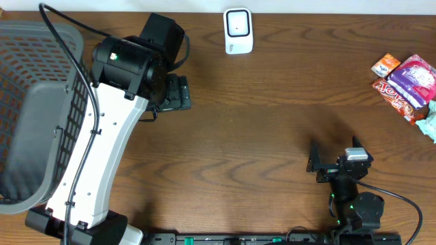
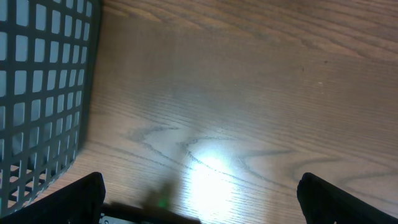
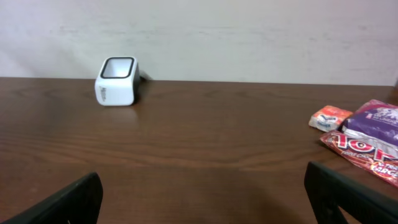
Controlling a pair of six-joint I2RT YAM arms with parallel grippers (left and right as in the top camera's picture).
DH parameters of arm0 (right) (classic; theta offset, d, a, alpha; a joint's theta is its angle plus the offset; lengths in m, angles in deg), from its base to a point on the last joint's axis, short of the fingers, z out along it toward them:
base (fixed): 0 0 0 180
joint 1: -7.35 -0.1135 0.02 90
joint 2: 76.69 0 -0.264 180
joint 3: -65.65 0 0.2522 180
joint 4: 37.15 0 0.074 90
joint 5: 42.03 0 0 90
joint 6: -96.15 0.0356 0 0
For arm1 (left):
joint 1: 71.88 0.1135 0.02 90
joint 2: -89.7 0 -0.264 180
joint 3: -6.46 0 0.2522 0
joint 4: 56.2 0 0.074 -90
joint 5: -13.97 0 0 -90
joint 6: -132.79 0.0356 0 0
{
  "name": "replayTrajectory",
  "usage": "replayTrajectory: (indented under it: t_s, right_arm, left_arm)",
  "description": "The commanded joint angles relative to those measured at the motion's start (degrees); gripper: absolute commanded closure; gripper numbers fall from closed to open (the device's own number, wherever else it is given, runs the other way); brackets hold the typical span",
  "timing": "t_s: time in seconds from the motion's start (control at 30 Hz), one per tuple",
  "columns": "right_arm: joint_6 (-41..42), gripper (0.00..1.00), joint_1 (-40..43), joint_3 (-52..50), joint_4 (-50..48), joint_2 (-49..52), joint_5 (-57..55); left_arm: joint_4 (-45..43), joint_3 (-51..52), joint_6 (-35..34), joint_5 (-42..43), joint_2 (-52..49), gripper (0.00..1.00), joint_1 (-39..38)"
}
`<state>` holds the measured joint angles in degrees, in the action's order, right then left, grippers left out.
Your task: Scan the item barcode
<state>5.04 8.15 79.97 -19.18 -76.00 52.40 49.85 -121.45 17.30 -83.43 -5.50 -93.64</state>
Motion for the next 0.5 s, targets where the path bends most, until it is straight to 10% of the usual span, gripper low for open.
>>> replayTrajectory:
  t_s: [0.0, 0.47]
  right_arm:
    - [2.1, 0.01, -0.5, -0.15, 0.37, -0.37, -1.29]
    - [3.43, 0.01, -0.52, -0.15, 0.42, -0.37, -1.53]
  left_arm:
    - [2.8, -0.46, -0.24, -0.09, 0.0, 0.02, 0.15]
    - [2.82, -0.46, -0.24, -0.09, 0.0, 0.02, 0.15]
